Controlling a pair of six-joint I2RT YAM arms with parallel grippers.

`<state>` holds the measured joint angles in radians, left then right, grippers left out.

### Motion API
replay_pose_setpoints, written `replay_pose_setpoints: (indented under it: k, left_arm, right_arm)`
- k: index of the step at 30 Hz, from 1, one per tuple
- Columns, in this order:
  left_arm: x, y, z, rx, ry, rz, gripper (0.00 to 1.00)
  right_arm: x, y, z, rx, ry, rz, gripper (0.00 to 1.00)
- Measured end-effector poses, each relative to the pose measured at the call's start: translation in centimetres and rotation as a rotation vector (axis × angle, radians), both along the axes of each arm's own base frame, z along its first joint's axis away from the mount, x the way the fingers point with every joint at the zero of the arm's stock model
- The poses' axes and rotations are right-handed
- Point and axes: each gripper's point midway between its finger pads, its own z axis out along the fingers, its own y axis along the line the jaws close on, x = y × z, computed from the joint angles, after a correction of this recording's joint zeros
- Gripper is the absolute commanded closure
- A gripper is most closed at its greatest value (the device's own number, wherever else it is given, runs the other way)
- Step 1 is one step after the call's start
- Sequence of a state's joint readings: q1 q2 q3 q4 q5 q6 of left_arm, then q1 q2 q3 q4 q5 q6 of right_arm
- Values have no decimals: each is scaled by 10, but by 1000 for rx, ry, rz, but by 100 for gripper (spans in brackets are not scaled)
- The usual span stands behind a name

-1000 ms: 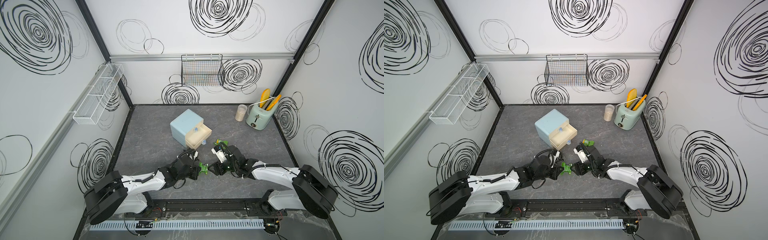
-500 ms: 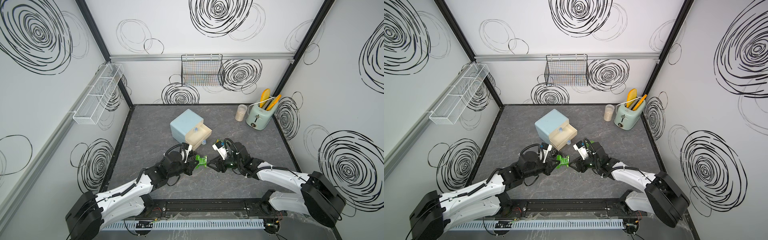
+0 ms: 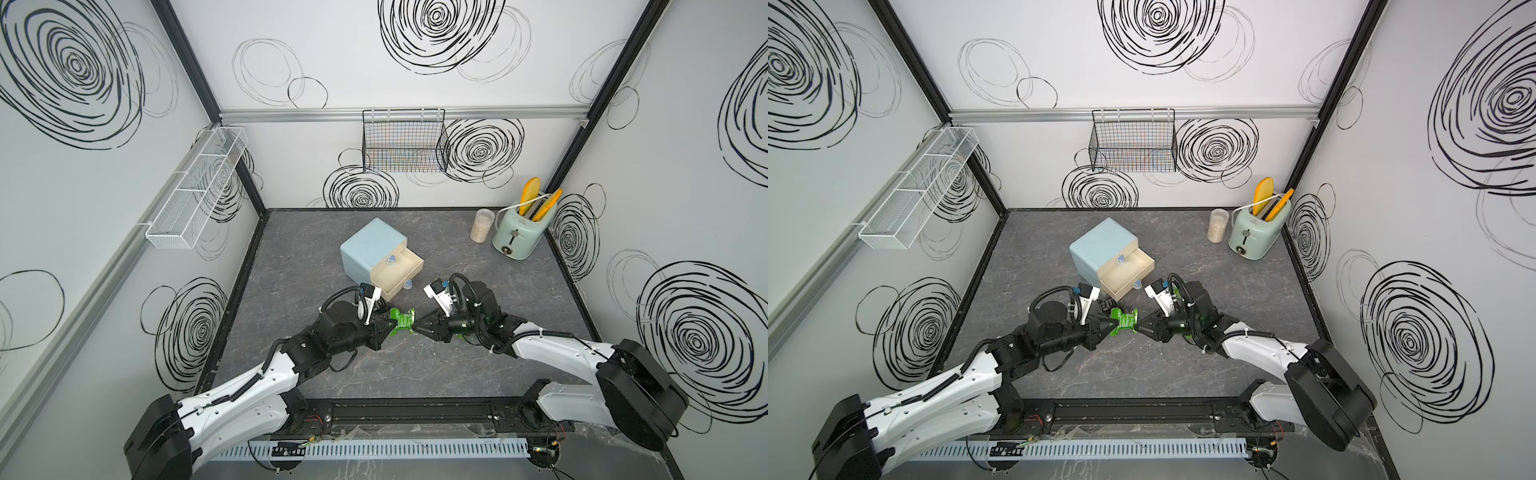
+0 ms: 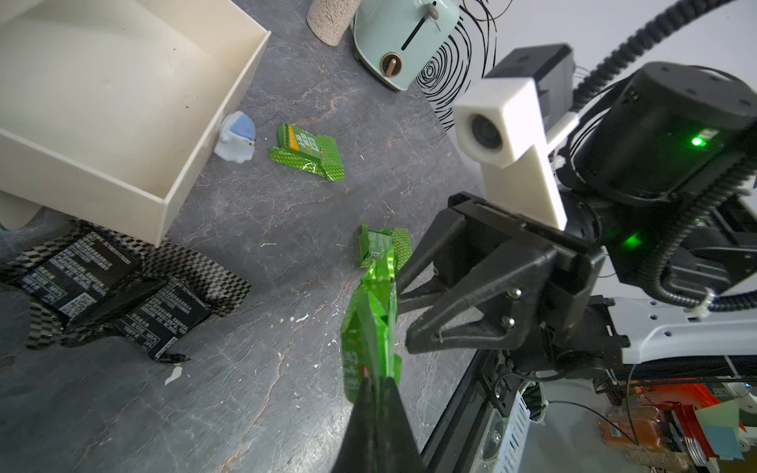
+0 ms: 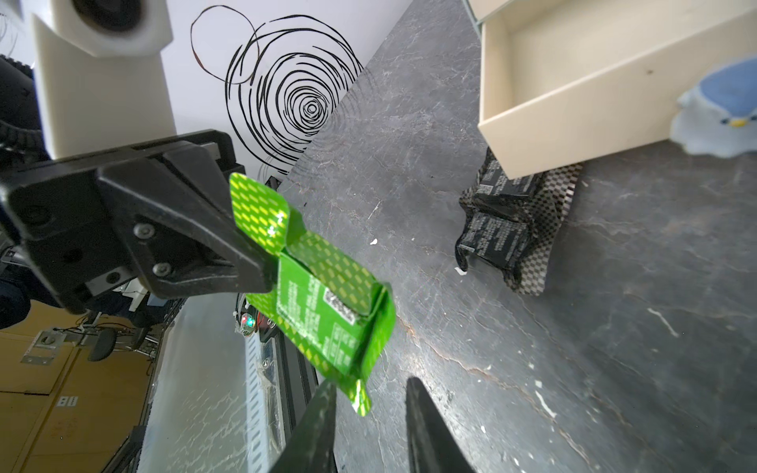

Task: Place the cookies into the drawer by color
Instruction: Pick up the cookie at the center of the board.

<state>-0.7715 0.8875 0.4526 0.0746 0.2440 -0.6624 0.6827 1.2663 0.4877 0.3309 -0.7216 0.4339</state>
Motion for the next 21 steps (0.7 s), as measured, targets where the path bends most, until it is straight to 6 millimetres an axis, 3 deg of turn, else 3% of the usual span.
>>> replay_pose_setpoints:
  k: [8,21]
  left_arm:
    - [-1,0,3,-14,5,0,100]
    - [-6,-4,5,-42,29,-29,100]
  right_arm:
    - [-5,3,5,33,13,40,75]
    - [-8,10,20,106,2,83,37]
